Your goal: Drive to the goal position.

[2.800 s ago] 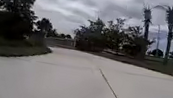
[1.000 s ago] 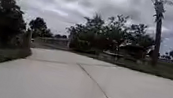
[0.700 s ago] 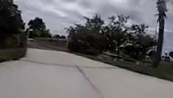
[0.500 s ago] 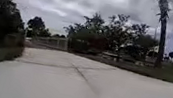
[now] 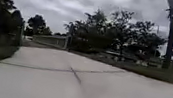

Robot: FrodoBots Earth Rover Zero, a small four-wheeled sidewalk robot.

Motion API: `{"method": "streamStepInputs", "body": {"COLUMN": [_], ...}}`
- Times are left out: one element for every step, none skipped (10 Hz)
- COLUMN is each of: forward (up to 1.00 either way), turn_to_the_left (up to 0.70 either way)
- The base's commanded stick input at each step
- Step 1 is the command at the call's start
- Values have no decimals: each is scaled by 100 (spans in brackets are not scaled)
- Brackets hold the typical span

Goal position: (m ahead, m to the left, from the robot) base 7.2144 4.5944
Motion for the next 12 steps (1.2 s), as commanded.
{"method": "streamStepInputs", "body": {"forward": [85,85,85,85,85,85,85,85,85,85,85,85], "turn_to_the_left": [0,0,4,29,34,25,27,34,34,34,34,9]}}
